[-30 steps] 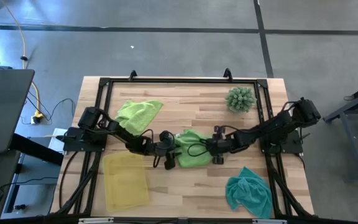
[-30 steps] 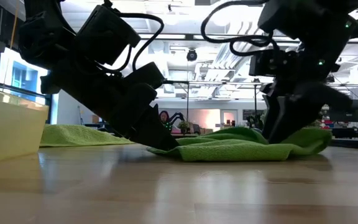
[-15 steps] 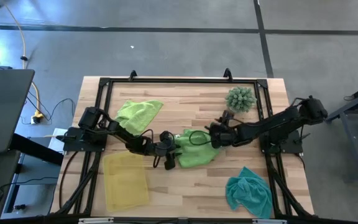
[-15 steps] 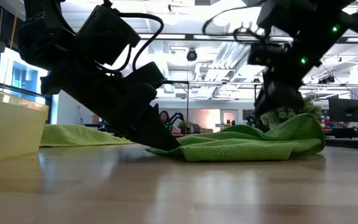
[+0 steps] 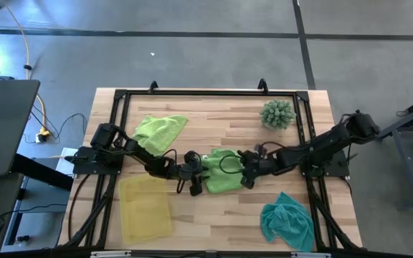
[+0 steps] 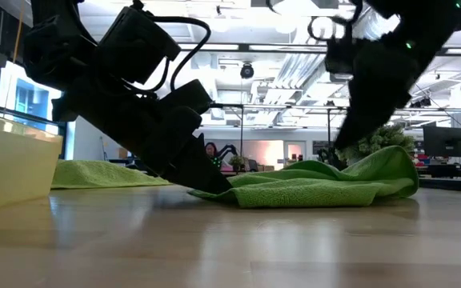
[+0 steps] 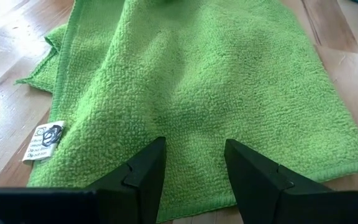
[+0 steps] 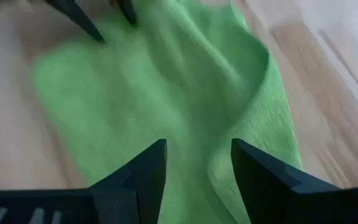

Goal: Roll microfiber towels into tight, uniform cylinder then place into a basket
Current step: Fold the green microfiber towel

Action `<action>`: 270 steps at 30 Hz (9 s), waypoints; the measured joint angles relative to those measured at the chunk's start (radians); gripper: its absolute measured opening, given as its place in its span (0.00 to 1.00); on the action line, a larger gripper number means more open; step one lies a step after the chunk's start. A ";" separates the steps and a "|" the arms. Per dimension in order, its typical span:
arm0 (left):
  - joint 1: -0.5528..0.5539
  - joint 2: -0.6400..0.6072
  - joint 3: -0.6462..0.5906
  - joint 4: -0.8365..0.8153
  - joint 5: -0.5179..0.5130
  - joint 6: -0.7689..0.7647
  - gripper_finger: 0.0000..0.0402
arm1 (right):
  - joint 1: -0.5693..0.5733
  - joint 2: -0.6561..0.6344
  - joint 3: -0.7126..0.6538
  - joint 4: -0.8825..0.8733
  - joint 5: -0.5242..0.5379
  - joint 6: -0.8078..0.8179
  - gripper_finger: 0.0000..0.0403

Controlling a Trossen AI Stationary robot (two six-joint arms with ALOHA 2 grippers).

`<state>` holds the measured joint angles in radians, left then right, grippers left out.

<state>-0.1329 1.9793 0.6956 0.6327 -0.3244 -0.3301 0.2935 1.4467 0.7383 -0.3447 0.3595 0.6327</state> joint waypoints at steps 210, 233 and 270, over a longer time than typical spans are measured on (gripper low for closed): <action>-0.044 -0.001 0.328 -0.421 -0.118 -0.135 0.39 | -0.013 0.115 0.851 -0.975 0.084 -0.711 0.00; -0.056 -0.131 0.327 -0.768 -0.195 -0.294 0.39 | -0.047 0.115 0.851 -0.976 0.073 -0.654 0.00; -0.022 -0.656 0.316 -1.390 -0.486 -0.057 0.00 | -0.078 -0.152 0.496 -0.486 0.209 -0.569 0.00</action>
<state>-0.1548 1.3236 1.0115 -0.7573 -0.8107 -0.3866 0.2157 1.2951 1.2339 -0.8302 0.5685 0.0638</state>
